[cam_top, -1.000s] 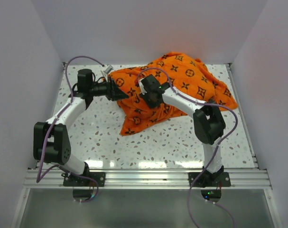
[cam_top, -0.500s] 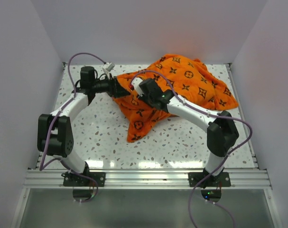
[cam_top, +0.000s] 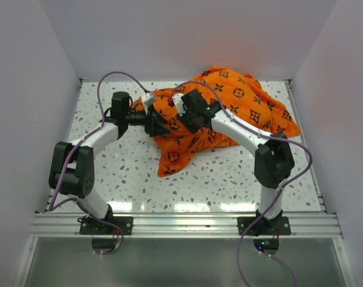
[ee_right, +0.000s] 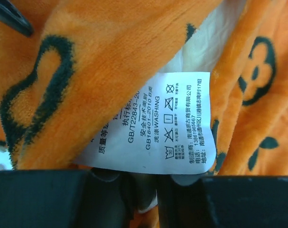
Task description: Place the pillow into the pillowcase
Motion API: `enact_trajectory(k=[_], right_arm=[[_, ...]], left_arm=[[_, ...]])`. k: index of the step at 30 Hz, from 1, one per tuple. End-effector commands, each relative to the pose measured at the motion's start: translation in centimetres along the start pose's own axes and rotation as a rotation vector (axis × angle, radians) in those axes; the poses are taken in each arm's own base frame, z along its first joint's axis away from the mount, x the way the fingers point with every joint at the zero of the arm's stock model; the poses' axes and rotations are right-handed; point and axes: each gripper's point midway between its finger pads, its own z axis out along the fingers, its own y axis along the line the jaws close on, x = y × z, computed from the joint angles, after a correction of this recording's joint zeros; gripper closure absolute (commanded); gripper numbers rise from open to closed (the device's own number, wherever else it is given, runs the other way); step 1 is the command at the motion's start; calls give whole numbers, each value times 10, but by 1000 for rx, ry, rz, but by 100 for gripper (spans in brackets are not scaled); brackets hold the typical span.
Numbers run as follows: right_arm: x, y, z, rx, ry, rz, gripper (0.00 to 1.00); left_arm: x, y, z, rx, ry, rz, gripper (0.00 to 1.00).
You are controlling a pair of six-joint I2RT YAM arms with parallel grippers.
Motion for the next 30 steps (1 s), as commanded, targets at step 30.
enact_trajectory(k=[30], right_arm=[[31,60,-15,-485,30,188,100]], left_arm=[[-23,5,31,-180,31,758,24]])
